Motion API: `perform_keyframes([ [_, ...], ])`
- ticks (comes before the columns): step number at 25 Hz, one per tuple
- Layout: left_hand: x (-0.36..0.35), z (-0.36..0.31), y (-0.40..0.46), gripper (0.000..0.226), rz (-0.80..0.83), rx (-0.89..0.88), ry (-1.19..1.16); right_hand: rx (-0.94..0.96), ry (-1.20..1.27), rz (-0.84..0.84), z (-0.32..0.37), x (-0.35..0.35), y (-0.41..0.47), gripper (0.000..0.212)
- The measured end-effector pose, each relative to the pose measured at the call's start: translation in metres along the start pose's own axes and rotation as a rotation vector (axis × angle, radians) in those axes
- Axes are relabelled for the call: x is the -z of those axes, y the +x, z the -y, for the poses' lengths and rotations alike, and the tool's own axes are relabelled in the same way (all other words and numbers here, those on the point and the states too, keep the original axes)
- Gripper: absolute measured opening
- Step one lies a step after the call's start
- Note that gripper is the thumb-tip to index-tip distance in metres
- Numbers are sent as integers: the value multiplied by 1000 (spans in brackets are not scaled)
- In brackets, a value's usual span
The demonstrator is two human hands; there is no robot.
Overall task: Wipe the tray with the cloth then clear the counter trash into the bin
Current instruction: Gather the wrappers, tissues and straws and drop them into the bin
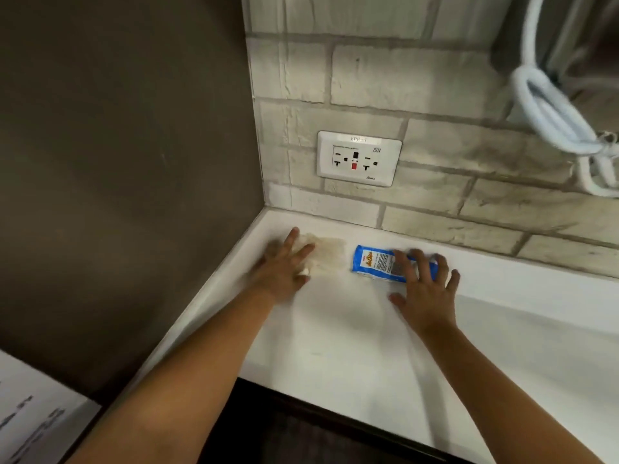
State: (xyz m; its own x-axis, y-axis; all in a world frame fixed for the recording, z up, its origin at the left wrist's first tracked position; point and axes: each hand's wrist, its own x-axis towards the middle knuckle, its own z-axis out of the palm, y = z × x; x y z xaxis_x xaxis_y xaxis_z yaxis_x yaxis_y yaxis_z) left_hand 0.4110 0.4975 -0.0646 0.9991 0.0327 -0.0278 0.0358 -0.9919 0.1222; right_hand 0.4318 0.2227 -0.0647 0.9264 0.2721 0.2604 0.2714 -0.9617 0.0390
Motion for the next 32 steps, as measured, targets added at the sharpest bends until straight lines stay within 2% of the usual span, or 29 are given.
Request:
perform_keyframes([
  [3, -6, 7, -2, 50, -101, 1, -162, -2, -12, -66, -1, -10, 12, 67],
  [6, -3, 6, -3, 37, -170, 30, -309, -51, 46, -3, -3, -14, 12, 53],
  [9, 2, 0, -8, 29, -133, 171, -438, -126, 259, 79, 0, -4, 3, 52],
  [11, 6, -12, -24, 28, -136, 248, -527, -170, 383, 61, 3, 8, -16, 50],
  [14, 8, -36, -69, 23, -277, 288, -753, -254, 571, 22, 5, 31, -58, 46],
  [16, 9, -54, -103, 21, -310, 337, -959, -308, 669, -14, 6, 47, -90, 43],
  [20, 22, -92, -171, 24, -184, 408, -1241, -338, 819, -127, 6, 80, -159, 40],
  [23, 38, -115, -220, 26, -59, 400, -1398, -365, 899, -139, 8, 97, -203, 41],
  [28, 56, -144, -299, 25, 99, 284, -1444, -379, 872, -178, -1, 124, -270, 42],
  [32, 56, -160, -351, 22, 151, 233, -1512, -417, 945, -217, -4, 139, -334, 38],
])
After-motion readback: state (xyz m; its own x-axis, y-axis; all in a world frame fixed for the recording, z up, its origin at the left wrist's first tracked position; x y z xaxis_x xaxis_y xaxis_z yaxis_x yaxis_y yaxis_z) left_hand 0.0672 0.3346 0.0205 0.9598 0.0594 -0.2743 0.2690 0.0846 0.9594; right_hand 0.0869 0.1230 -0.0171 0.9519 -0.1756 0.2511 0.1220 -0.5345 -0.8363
